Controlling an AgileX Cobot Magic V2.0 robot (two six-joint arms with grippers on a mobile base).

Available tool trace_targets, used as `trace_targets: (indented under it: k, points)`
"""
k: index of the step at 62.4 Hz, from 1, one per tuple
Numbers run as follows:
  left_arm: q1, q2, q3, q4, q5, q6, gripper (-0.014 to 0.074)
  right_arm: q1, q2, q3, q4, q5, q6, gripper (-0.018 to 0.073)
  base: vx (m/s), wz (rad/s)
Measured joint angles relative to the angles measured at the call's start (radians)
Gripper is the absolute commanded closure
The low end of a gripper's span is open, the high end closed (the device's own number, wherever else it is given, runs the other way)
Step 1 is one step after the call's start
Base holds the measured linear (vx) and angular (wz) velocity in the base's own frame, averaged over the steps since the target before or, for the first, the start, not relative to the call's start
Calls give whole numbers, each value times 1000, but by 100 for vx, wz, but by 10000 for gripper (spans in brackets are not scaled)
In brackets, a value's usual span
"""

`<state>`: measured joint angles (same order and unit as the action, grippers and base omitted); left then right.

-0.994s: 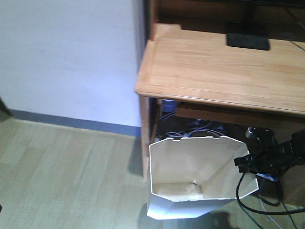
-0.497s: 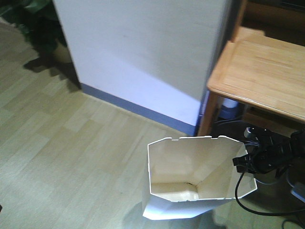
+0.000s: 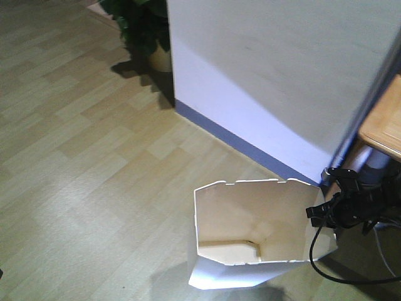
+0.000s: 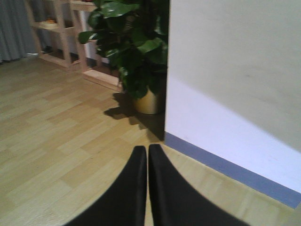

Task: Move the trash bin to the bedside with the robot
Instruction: 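Turn the base away from the desk, holding the bin in the right gripper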

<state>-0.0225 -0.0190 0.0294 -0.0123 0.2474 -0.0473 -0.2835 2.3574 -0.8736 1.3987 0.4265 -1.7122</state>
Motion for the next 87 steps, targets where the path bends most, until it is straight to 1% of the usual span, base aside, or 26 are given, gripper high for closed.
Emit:
trace_targets:
  k: [37, 54, 70, 87]
  points:
    - [0, 0, 0, 0, 0, 0, 602, -1, 0, 0, 0, -19, 0, 566, 9, 58]
    - [0, 0, 0, 0, 0, 0, 602, 0, 0, 0, 0, 2, 0, 566, 15, 59]
    - [0, 0, 0, 0, 0, 0, 602, 0, 0, 0, 0, 7, 0, 566, 18, 40]
    - [0, 0, 0, 0, 0, 0, 602, 0, 0, 0, 0, 3, 0, 566, 24, 22]
